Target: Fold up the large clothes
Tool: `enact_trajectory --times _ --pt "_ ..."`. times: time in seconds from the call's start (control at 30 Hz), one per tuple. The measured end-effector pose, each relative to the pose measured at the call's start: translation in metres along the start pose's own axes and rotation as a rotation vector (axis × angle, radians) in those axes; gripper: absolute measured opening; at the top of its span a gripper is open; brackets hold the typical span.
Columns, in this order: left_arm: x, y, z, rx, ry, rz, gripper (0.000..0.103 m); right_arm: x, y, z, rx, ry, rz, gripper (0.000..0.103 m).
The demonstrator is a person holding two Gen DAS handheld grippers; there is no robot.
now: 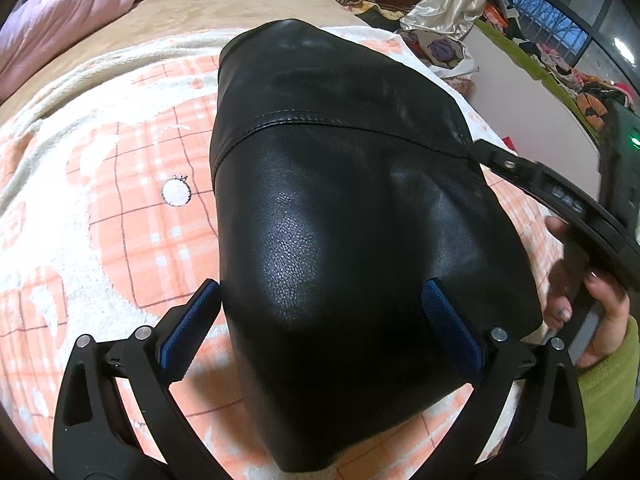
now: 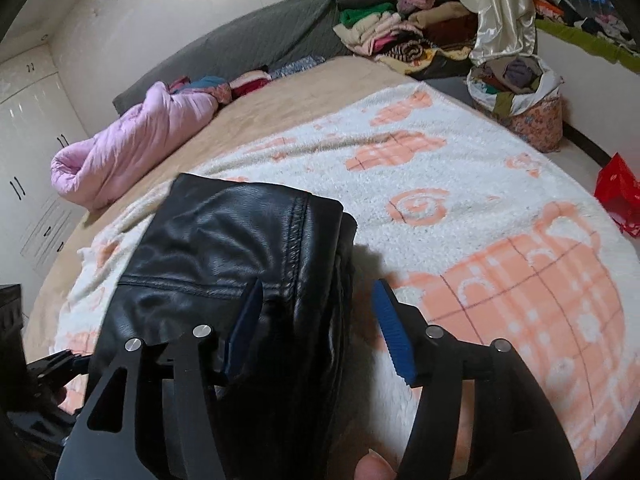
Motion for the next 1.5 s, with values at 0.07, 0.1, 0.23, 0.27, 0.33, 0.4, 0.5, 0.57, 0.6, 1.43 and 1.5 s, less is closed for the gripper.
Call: enact_trajectory --times 0.07,0.1,0.23,0.27,0.33,0.4,0.5,0.57,0.6,1.43,1.5 --pt "0.000 0.003 -0.001 -0.006 -0.006 0.002 0.094 0.005 0.016 0.000 -0.034 0.004 0.008 0.061" --pt "-0.001 0.005 -0.001 -0.009 -0.012 0.004 0.094 0.008 0.023 -0.001 -0.041 0.009 0.020 0.060" --pt "-0.001 0.012 -0.004 -0.016 -0.016 0.007 0.094 0.008 0.030 -0.028 0.055 0.038 -0.022 0.060" --pt "-0.001 0.013 -0.005 -0.017 -0.016 0.006 0.094 0.005 0.027 -0.036 0.081 0.043 -0.042 0.060" --pt "0.001 0.016 -0.008 -0.026 -0.013 0.012 0.094 -0.003 0.019 -0.048 0.120 0.011 -0.060 0.060" --pt "0.003 0.021 -0.009 -0.046 -0.001 0.009 0.094 -0.007 0.017 -0.050 0.125 -0.020 -0.048 0.060" --pt "0.004 0.028 -0.011 -0.064 0.014 0.007 0.094 -0.004 0.016 -0.051 0.102 -0.005 -0.065 0.062" --pt "0.003 0.033 -0.014 -0.073 0.007 0.015 0.094 -0.002 0.021 -0.050 0.072 -0.001 -0.068 0.065" --pt "0.002 0.035 -0.015 -0.074 0.003 0.022 0.094 -0.002 0.024 -0.049 0.059 0.002 -0.072 0.069" --pt "-0.010 0.090 -0.049 -0.202 -0.014 0.065 0.094 0.046 0.146 -0.087 -0.173 0.099 -0.043 0.098" --pt "-0.010 0.095 -0.057 -0.211 -0.012 0.059 0.094 0.049 0.153 -0.094 -0.171 0.118 -0.051 0.099"
Point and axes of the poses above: each gripper's, at about its wrist camera, not at the fingertips, and y roughly against the way its jaws point, x to its left, z to its top, the point moved 5 cm from there along -y, roughly the way its jaws point, and after that the axes turned 7 degrees about -x, right-handed, at the moved point
